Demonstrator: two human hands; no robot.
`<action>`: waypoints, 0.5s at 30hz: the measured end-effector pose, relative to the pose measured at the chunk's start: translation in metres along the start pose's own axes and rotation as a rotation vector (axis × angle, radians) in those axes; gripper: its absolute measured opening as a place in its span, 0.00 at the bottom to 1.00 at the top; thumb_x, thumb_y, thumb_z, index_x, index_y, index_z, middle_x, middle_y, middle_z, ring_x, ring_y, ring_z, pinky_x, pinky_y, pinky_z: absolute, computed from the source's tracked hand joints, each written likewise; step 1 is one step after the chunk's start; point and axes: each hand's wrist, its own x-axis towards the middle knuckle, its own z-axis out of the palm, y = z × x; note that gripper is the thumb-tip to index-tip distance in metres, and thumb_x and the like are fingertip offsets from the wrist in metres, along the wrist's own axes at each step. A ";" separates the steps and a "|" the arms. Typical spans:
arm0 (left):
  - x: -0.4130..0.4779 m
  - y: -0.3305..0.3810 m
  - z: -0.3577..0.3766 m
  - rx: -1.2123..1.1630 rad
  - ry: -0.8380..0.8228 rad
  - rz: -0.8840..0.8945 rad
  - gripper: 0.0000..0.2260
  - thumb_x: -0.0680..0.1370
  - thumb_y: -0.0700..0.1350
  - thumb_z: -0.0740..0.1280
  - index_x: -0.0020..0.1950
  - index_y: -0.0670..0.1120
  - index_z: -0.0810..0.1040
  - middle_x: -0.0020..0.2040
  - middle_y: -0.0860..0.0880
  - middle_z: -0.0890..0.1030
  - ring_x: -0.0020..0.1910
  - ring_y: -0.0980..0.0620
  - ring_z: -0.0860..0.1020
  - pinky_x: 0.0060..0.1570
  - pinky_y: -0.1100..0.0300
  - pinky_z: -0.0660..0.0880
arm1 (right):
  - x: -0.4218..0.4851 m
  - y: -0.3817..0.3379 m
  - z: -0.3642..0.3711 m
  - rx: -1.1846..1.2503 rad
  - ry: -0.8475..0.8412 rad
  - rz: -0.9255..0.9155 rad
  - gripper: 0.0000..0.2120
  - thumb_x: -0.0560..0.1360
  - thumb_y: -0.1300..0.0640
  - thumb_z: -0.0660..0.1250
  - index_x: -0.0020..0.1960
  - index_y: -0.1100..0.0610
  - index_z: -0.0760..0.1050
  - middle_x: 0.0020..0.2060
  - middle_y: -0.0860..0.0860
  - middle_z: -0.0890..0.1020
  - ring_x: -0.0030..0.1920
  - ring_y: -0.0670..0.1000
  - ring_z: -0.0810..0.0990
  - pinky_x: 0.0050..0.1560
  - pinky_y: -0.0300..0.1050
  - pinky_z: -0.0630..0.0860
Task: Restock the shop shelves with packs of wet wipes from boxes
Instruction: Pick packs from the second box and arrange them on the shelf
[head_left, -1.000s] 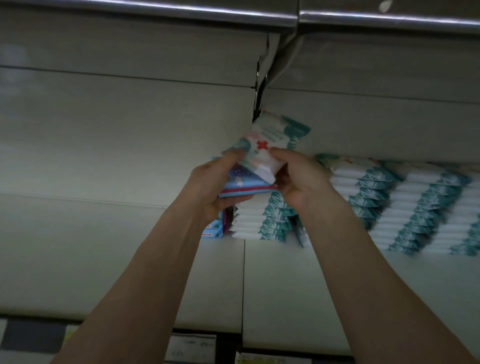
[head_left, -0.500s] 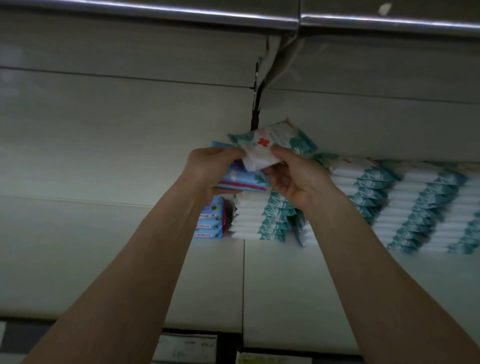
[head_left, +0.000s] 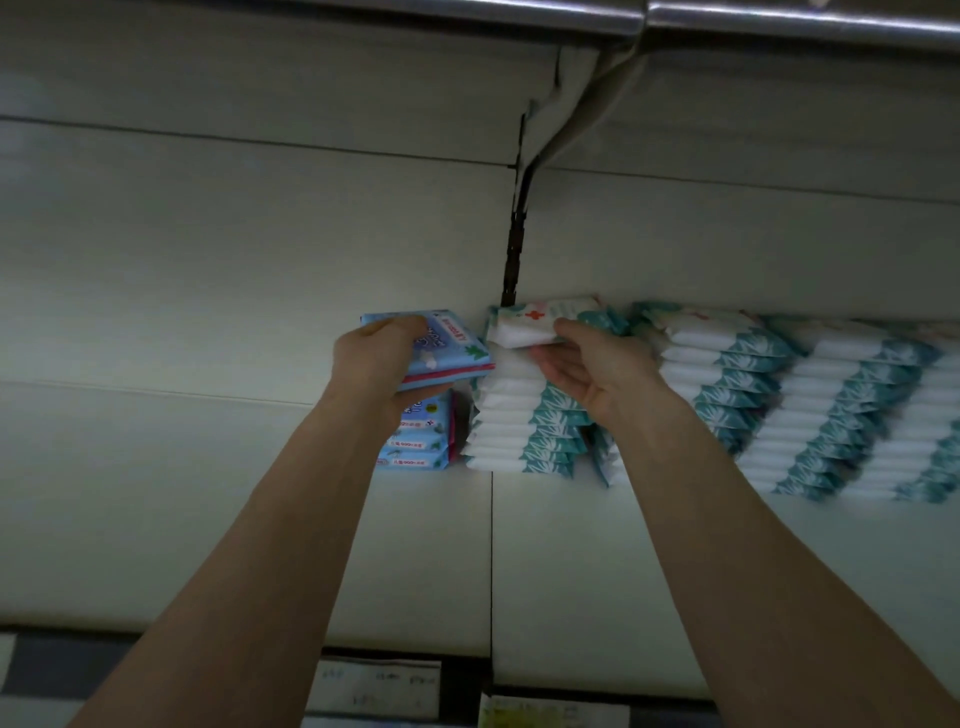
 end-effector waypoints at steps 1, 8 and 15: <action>0.000 -0.001 0.000 -0.001 -0.002 -0.007 0.07 0.77 0.39 0.68 0.54 0.41 0.77 0.41 0.43 0.79 0.34 0.48 0.81 0.32 0.54 0.82 | -0.001 0.001 0.001 -0.058 0.010 -0.009 0.08 0.77 0.59 0.67 0.51 0.64 0.75 0.35 0.56 0.82 0.25 0.46 0.81 0.23 0.35 0.74; 0.000 -0.005 -0.001 0.001 0.004 -0.035 0.07 0.77 0.39 0.68 0.54 0.41 0.77 0.40 0.44 0.80 0.30 0.50 0.81 0.31 0.54 0.82 | -0.005 0.010 -0.003 -0.226 0.060 0.007 0.10 0.77 0.54 0.68 0.40 0.58 0.73 0.29 0.52 0.82 0.21 0.42 0.78 0.19 0.31 0.68; 0.001 -0.009 -0.005 0.027 -0.003 -0.051 0.02 0.77 0.38 0.67 0.49 0.42 0.78 0.42 0.43 0.80 0.35 0.48 0.82 0.33 0.55 0.82 | -0.011 0.009 -0.007 -0.359 0.033 0.041 0.14 0.77 0.50 0.66 0.38 0.57 0.72 0.29 0.52 0.81 0.20 0.41 0.75 0.20 0.30 0.67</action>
